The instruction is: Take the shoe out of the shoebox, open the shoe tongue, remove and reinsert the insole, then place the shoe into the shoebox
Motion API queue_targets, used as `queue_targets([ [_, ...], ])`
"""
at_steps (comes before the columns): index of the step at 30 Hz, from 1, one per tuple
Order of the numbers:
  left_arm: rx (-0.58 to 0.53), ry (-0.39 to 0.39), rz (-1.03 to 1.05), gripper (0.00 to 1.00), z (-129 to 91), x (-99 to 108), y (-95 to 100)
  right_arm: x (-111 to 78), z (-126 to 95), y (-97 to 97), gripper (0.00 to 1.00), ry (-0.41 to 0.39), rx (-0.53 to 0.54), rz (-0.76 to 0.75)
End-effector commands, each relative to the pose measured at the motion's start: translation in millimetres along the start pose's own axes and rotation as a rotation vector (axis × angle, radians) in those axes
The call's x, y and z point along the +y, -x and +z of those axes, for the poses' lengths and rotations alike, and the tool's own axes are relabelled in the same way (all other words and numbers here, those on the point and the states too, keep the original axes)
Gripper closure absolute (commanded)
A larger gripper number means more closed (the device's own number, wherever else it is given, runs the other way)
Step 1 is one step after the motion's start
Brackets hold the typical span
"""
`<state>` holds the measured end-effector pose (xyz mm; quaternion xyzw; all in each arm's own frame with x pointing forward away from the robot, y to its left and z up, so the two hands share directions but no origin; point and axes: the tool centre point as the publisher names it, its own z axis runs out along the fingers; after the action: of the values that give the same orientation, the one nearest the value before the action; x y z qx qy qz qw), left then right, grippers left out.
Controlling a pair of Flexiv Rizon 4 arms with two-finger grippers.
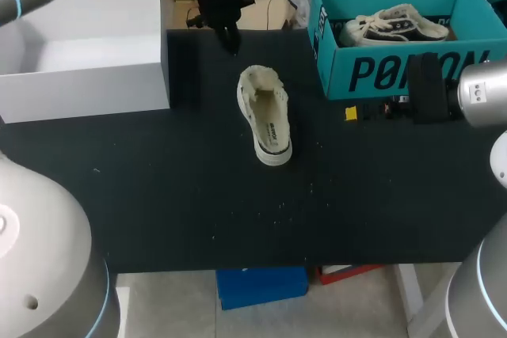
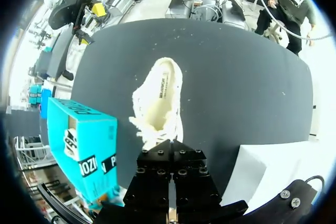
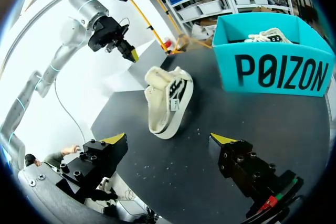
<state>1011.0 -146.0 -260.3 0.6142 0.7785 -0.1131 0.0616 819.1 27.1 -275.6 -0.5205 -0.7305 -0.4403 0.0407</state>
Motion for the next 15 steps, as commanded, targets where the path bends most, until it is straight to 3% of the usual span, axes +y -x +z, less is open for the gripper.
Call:
queue_targets([
  [1, 0.048, -0.039, 0.014, 1.00, 19.7, 24.8, 21.8, 0.8, 1.1, -0.2, 0.00, -0.002, -0.001, 0.001],
  [10, 0.058, -0.103, 0.059, 1.00, 55.0, 33.1, 44.0, 0.8, 1.1, -0.2, 0.00, -0.002, -0.001, 0.001],
  [15, 0.066, -0.138, 0.081, 1.00, 69.4, 23.1, 46.0, 0.8, 1.1, -0.2, 0.00, -0.002, -0.001, 0.001],
])
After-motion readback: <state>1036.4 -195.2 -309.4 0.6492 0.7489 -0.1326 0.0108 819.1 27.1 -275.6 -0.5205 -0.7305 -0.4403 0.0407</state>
